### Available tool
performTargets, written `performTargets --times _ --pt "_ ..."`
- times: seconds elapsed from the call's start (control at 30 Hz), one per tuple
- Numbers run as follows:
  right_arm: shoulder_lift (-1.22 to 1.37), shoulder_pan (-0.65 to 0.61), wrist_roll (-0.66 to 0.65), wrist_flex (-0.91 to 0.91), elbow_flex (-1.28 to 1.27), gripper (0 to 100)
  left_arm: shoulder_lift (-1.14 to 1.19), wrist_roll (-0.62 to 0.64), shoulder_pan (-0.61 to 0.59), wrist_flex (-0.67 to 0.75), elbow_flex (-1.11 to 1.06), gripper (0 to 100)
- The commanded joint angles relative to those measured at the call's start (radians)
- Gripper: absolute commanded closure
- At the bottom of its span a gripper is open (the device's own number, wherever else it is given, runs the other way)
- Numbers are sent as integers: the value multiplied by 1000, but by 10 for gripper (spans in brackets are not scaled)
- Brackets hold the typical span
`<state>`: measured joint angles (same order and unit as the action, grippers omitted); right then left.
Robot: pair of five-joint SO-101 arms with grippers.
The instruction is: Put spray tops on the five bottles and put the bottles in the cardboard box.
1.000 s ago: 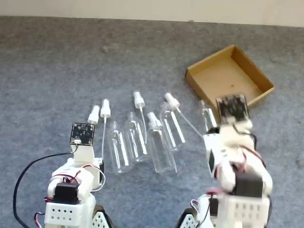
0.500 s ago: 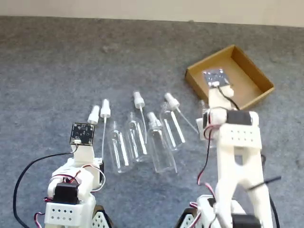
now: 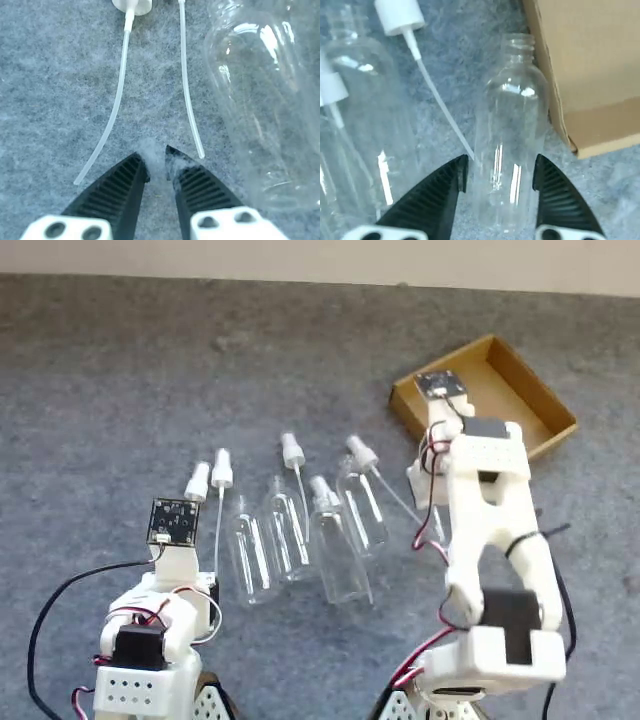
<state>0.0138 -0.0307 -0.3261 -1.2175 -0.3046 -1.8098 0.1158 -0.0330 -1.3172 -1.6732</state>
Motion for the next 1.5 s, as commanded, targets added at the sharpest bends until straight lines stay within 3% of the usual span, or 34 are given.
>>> performTargets --times 0.0,0.47,0.73,0.87,1.2,1.47 --pt "48 -10 -11 16 94 803 -5 6 12 -2 -21 996" --pt "208 -31 -12 18 196 800 -5 6 12 -2 -21 996" --pt "213 -168 -14 24 189 797 -5 6 12 -2 -21 996" --pt "213 -214 -14 24 188 728 -5 6 12 -2 -21 996" --pt "216 -219 -14 31 193 700 -5 6 12 -2 -21 996" --pt "260 -220 -14 145 150 700 -5 6 12 -2 -21 996"
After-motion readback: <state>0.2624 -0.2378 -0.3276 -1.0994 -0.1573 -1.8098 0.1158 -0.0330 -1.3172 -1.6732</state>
